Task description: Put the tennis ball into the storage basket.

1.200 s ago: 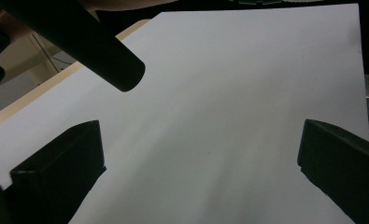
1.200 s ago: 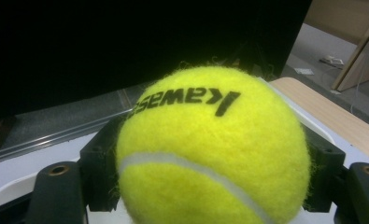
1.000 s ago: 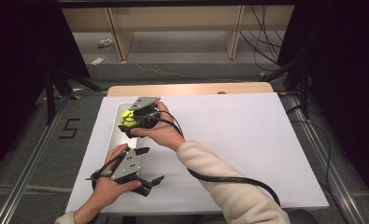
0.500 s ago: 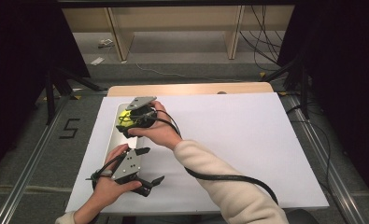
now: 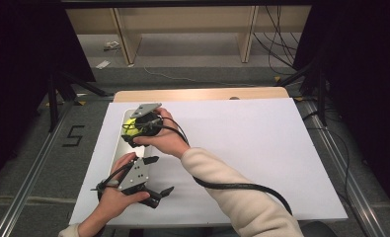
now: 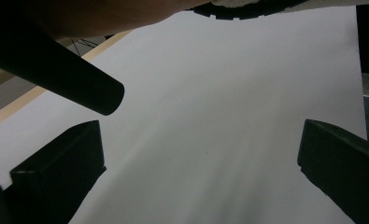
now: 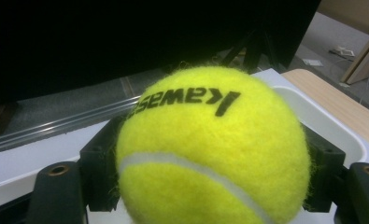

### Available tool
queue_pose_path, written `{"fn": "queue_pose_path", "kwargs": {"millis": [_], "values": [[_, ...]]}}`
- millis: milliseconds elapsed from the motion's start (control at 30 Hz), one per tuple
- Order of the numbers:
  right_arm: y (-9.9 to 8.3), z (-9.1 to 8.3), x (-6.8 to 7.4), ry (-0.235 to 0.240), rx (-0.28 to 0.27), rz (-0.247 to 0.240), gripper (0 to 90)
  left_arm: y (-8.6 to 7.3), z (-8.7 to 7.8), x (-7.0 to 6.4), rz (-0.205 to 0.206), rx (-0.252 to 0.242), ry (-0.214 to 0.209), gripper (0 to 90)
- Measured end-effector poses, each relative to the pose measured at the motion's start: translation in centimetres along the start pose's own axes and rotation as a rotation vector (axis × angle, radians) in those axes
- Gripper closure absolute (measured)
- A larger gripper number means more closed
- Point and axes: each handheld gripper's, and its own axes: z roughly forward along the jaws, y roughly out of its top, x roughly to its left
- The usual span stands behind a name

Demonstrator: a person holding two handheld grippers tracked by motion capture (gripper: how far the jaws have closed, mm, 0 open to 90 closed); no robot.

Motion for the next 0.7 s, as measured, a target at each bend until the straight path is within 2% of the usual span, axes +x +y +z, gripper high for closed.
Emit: {"fn": "queue_pose_path", "kwargs": {"millis": [700], "values": [[0.2,1.7,0.0,0.021,0.051,-0.014,26.2,0.0,0.1,-0.1,0.005,0.006,-0.005,0.0]]}}
